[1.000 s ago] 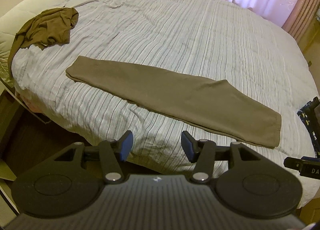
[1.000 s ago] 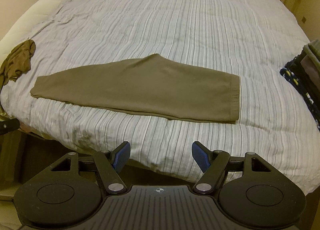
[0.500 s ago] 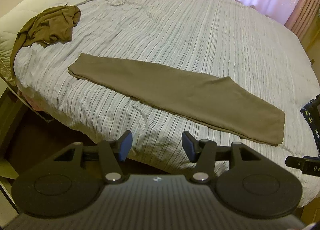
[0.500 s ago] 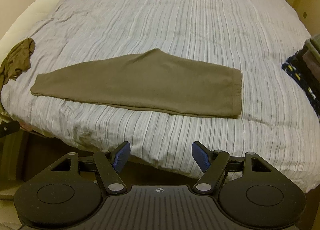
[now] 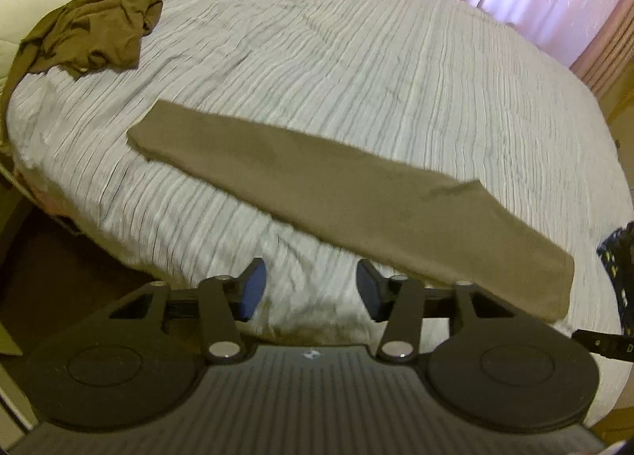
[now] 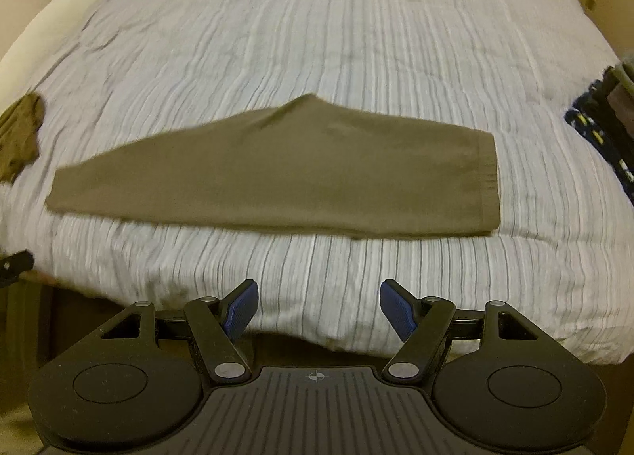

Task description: Fold clothes

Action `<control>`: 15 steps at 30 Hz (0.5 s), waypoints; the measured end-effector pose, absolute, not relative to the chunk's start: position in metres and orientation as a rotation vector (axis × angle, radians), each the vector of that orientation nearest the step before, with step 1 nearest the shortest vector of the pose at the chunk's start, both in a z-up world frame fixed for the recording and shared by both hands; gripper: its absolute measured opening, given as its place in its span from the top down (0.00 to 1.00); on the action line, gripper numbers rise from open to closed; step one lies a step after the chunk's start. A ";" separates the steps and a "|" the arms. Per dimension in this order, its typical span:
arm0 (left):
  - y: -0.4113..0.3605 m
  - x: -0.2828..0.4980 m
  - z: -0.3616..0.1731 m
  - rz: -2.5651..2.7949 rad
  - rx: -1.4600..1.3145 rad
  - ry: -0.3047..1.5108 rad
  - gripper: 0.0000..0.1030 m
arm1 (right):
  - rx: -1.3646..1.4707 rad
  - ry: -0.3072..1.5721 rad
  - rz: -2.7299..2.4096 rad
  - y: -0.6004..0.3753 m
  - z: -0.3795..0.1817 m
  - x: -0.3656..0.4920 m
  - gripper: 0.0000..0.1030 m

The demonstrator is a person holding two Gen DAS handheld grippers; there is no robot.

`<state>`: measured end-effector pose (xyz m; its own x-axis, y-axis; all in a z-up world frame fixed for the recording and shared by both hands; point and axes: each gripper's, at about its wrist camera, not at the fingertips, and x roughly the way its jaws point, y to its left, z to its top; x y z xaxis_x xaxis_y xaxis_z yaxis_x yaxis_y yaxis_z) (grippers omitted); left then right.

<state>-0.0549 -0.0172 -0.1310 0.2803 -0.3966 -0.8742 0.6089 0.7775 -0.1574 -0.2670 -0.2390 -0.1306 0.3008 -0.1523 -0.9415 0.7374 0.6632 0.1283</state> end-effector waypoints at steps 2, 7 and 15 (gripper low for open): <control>-0.020 -0.030 -0.134 -0.688 0.201 1.097 0.60 | 0.633 1.105 -0.676 -0.246 -0.128 -0.252 0.31; -0.020 0.040 -0.144 -0.662 0.148 1.092 0.60 | 0.638 1.073 -0.722 -0.253 -0.122 -0.206 0.31; 0.001 0.138 -0.198 -0.561 0.012 1.255 0.64 | 0.758 1.076 -0.915 -0.276 -0.154 -0.160 0.31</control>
